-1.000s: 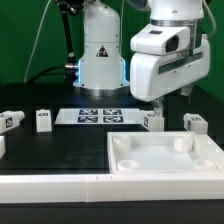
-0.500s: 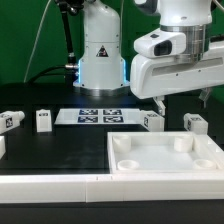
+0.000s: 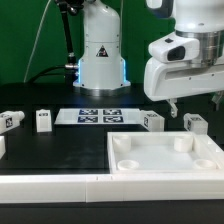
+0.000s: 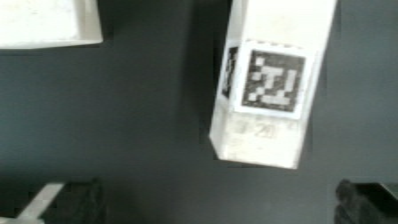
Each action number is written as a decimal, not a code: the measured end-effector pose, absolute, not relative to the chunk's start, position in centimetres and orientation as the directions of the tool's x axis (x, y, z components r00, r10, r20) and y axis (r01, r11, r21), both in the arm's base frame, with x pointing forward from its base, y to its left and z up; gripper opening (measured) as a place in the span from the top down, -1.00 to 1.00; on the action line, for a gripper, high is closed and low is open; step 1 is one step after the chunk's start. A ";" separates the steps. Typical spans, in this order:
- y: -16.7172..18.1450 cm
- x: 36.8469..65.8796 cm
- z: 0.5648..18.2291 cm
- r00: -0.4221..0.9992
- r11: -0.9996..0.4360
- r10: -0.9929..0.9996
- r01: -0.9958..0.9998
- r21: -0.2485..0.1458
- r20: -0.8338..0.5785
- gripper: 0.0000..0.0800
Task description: Assemble one leg
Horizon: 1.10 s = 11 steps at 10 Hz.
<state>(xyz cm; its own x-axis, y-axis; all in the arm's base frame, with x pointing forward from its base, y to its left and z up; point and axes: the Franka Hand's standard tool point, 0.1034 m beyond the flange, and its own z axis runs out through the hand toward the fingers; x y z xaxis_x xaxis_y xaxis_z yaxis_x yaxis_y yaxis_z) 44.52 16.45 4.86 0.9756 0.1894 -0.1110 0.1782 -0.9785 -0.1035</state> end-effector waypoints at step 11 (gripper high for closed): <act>17.6 41.2 2.8 0.560 -0.982 0.174 0.156 -0.103 -0.810 -0.62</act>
Offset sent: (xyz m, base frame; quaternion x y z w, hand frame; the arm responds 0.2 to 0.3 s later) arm 0.0000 0.0000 0.0000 0.0000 -0.2377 0.0000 0.9713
